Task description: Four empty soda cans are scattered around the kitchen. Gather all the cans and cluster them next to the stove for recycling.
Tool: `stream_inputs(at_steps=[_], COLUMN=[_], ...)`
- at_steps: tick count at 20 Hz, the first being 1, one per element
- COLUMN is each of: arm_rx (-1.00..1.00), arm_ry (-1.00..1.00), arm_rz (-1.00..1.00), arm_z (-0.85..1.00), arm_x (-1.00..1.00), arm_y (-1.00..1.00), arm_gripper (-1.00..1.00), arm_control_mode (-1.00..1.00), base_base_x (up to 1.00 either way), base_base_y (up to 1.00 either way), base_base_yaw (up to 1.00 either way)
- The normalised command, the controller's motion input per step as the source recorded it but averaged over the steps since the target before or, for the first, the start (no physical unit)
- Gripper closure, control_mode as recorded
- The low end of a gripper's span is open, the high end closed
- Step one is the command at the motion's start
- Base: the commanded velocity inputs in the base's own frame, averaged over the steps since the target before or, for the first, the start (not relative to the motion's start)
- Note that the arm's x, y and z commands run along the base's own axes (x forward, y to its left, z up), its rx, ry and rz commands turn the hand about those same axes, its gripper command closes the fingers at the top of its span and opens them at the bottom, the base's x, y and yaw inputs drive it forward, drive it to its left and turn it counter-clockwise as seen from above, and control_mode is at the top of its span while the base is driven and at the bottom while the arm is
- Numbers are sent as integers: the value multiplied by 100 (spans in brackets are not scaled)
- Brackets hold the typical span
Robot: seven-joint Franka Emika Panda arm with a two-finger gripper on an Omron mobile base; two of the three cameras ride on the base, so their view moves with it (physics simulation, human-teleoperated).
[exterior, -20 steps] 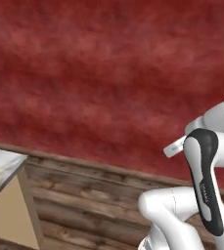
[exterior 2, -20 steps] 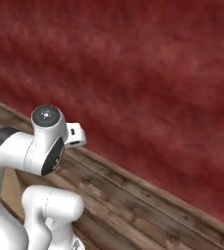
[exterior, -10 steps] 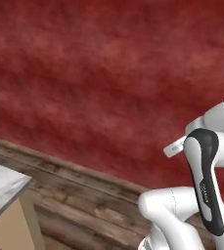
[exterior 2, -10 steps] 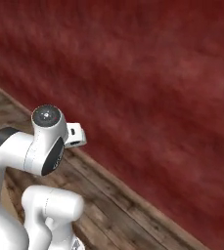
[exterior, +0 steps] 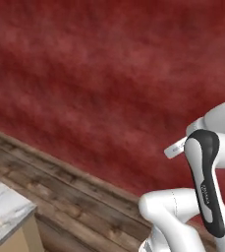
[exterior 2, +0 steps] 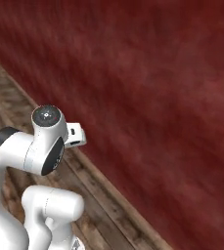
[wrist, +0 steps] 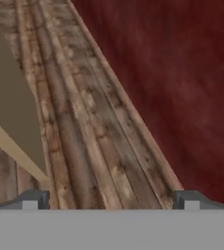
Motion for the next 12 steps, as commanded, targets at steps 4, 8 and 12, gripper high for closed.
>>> stream_inputs(at_steps=[4,8,12], arm_rx=[0,0,0], arm_ry=[0,0,0], arm_rz=[0,0,0], arm_z=[0,0,0], arm_x=[0,0,0], arm_y=[0,0,0], arm_gripper=[-100,-100,-100], arm_control_mode=[100,100,100], base_base_x=[73,80,84], base_base_y=[14,27,16], base_base_yaw=[29,28,29])
